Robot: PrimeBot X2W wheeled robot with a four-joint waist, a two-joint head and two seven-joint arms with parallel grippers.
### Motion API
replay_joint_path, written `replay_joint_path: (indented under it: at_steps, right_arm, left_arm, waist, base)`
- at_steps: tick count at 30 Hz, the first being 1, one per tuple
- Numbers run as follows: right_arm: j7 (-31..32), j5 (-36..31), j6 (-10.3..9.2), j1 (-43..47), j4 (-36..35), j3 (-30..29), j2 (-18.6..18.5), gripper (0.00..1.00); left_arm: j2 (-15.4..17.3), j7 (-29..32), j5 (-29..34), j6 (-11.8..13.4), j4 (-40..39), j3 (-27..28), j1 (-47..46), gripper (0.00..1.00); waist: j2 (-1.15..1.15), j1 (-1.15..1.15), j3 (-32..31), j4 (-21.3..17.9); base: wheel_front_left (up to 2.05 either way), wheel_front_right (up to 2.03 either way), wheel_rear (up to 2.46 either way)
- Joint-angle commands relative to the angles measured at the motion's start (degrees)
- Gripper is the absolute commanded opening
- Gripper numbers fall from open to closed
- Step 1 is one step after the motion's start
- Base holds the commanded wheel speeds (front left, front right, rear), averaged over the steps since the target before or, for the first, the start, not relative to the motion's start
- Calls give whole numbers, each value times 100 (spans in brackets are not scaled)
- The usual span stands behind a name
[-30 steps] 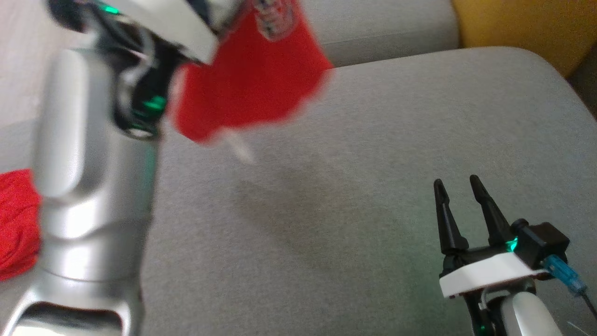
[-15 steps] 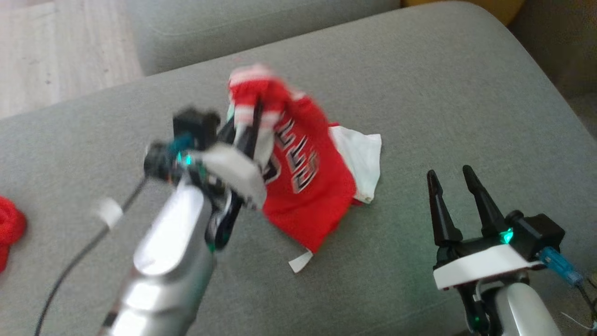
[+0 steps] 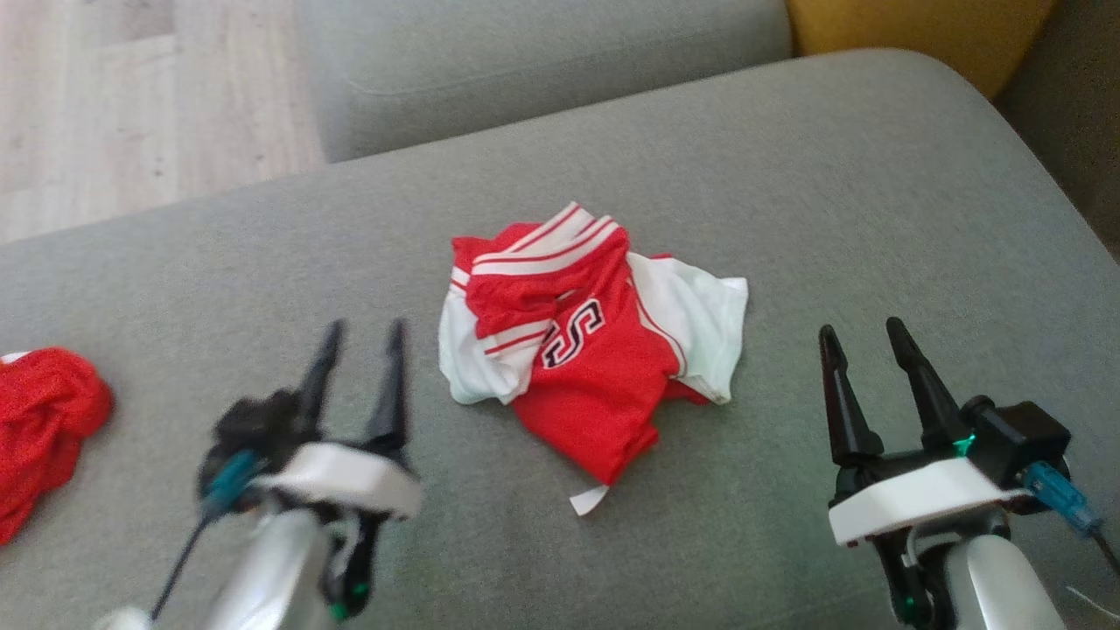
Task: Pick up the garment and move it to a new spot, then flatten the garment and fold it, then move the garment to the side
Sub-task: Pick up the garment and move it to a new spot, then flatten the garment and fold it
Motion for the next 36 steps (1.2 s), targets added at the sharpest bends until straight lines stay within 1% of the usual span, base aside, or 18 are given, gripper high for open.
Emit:
replay_joint_path:
  at_steps: [1, 4, 6, 9, 11, 16, 24, 27, 29, 31, 33, 36]
  right_arm:
    - [42, -40, -4, -96, -227, 102, -29, 100]
    - [117, -55, -4, -20, -249, 66, -29, 100]
    - [174, -54, -4, 22, -230, 59, -29, 100]
    - [242, -41, -4, 69, -162, 45, -29, 100]
    - [296, -25, -4, 95, -105, 38, -29, 100]
    - [334, -5, -4, 145, -27, -5, -29, 100]
    - [328, -2, -4, 136, -15, -46, -29, 100]
    - [440, 33, -4, 13, -11, -13, -29, 100]
    - [662, 30, -4, -247, 25, 50, -29, 100]
    - [1018, 78, -4, -645, 157, 83, -29, 100]
    - [1512, 56, -4, -1127, 428, 81, -29, 100]
    - [2223, -83, -4, -1809, 1016, -41, -56, 100]
  left_arm:
    - [244, -79, 9, 50, -327, 336, 16, 100]
    - [457, -98, 142, 195, -844, 714, 418, 100]
    - [536, -100, 237, 267, -1203, 996, 711, 100]
    - [607, -101, 368, 285, -1560, 1287, 1142, 100]
    - [703, -101, 508, 287, -1594, 1307, 1388, 100]
    - [691, -102, 540, 422, -1755, 1386, 1726, 100]
    - [647, -97, 529, 509, -1991, 1371, 1842, 100]
    - [648, -76, 520, 535, -2057, 1365, 1806, 100]
    - [656, -61, 528, 551, -2125, 1358, 1728, 100]
    - [667, -45, 536, 555, -2201, 1347, 1629, 100]
    - [682, -17, 548, 551, -2264, 1326, 1520, 100]
    - [689, 7, 563, 525, -2313, 1277, 1338, 100]
  waist:
    - [0, 0, -124, 160]
    - [0, 0, -176, 298]
    - [0, 0, -198, 370]
    - [0, 0, -214, 448]
    - [0, 0, -222, 469]
    - [0, 0, -236, 499]
    - [0, 0, -183, 490]
    - [0, 0, -59, 502]
    - [0, 0, 93, 541]
    - [0, 0, 273, 601]
    - [0, 0, 477, 687]
    - [0, 0, 761, 839]
  base:
    - [0, 0, 0]
    - [0, 0, 0]
    - [0, 0, 0]
    - [0, 0, 0]
    - [0, 0, 0]
    - [0, 0, 0]
    - [0, 0, 0]
    - [0, 0, 0]
    - [0, 0, 0]
    - [0, 0, 0]
    - [0, 0, 0]
    - [0, 0, 0]
